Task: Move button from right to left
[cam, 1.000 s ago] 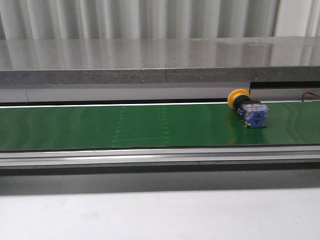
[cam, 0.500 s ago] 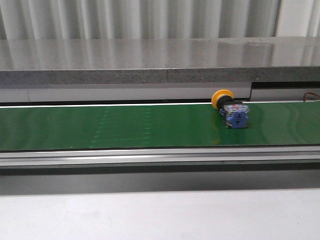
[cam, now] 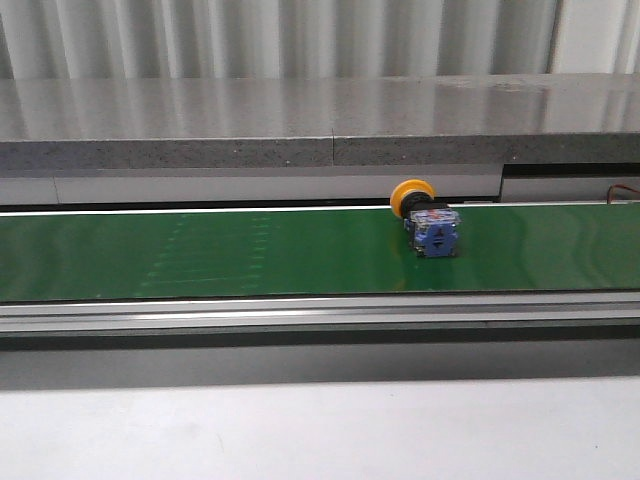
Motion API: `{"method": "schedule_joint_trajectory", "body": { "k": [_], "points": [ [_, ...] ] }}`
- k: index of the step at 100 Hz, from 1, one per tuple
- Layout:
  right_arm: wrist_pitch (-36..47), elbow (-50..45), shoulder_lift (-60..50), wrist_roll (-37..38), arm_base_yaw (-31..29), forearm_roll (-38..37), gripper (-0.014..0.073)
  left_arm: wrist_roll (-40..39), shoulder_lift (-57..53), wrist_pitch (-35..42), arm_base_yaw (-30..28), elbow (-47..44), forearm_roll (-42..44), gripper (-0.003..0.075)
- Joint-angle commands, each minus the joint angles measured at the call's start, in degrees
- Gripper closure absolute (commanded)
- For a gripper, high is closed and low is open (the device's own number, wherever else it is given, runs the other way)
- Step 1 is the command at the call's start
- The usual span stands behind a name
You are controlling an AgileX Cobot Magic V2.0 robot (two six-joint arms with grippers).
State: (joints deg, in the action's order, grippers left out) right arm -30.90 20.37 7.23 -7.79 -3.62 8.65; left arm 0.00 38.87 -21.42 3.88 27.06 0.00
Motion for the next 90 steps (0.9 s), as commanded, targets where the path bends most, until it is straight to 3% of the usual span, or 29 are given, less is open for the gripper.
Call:
{"method": "schedule_joint_trajectory", "body": {
  "k": [1,36,52,90],
  "points": [
    [4.8,1.4,0.6,-0.3,0.0,0.5,0.066,-0.4,1.3,7.0,-0.1,2.3,-2.4,0.0115],
    [4.8,1.4,0.6,-0.3,0.0,0.5,0.066,-0.5,14.6,-11.4,0.1,16.6,-8.6,0.0115],
    [4.8,1.4,0.6,-0.3,0.0,0.5,0.066,-1.4,23.5,-17.6,3.5,23.7,-8.9,0.0117],
    [4.8,1.4,0.6,-0.3,0.0,0.5,0.066,-4.4,40.0,-18.1,16.6,36.1,-18.9,0.0246]
  ]
}}
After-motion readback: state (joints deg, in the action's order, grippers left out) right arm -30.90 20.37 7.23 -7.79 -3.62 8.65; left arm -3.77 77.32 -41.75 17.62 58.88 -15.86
